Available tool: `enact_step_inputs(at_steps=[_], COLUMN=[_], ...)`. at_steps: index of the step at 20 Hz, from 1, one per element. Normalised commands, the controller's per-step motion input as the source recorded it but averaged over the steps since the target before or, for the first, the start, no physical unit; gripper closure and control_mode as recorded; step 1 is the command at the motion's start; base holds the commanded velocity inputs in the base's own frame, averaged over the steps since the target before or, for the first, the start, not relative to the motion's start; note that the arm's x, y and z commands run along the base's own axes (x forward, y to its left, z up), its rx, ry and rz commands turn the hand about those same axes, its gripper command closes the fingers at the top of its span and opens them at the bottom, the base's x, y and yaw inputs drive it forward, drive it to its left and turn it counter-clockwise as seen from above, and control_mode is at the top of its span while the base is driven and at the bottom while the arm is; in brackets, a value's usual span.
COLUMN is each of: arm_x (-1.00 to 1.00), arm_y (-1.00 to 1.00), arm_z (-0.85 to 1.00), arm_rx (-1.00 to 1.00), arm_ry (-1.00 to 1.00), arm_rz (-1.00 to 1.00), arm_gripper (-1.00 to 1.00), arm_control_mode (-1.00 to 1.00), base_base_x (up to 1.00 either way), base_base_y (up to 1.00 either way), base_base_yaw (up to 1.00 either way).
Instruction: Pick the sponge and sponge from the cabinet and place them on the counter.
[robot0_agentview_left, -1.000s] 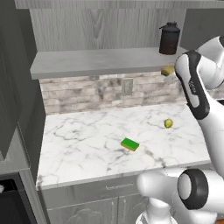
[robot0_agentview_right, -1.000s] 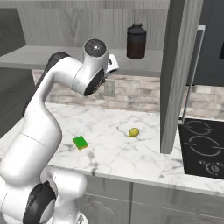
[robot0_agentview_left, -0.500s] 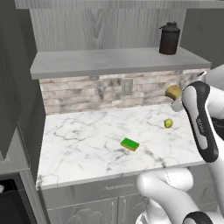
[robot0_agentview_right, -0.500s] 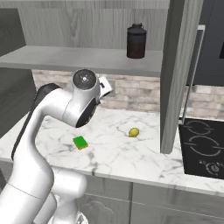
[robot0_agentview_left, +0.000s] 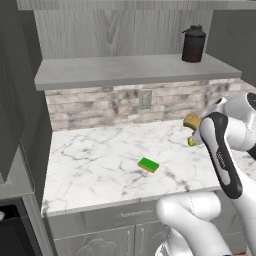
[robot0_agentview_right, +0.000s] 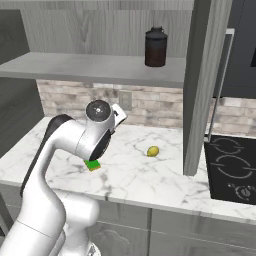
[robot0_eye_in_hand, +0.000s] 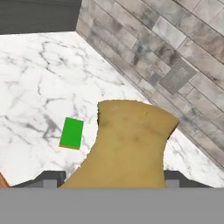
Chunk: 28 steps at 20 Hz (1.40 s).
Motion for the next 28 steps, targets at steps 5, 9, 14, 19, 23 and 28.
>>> enact_step_inputs(at_steps=[5,9,14,19,23,28], arm_x=[0.32,0.33,0.28,0.29,0.28,0.28], arm_y=[0.0,0.0,0.0,0.0,0.0,0.0], arm_z=[-0.51,-0.54,-0.63,-0.63,-0.61,-0.53], arm_rx=[-0.06,-0.07,-0.08,-0.07,-0.04,-0.02], arm_ry=[0.05,0.08,0.1,0.09,0.08,0.04], arm_rz=[0.09,0.09,0.09,0.09,0.08,0.07], arm_gripper=[1.0,1.0,1.0,1.0,1.0,1.0], arm_control_mode=[-1.0,-1.0,-1.0,-1.0,-1.0,-1.0], base_base_x=[0.0,0.0,0.0,0.0,0.0,0.0], base_base_y=[0.0,0.0,0.0,0.0,0.0,0.0], base_base_yaw=[0.0,0.0,0.0,0.0,0.0,0.0])
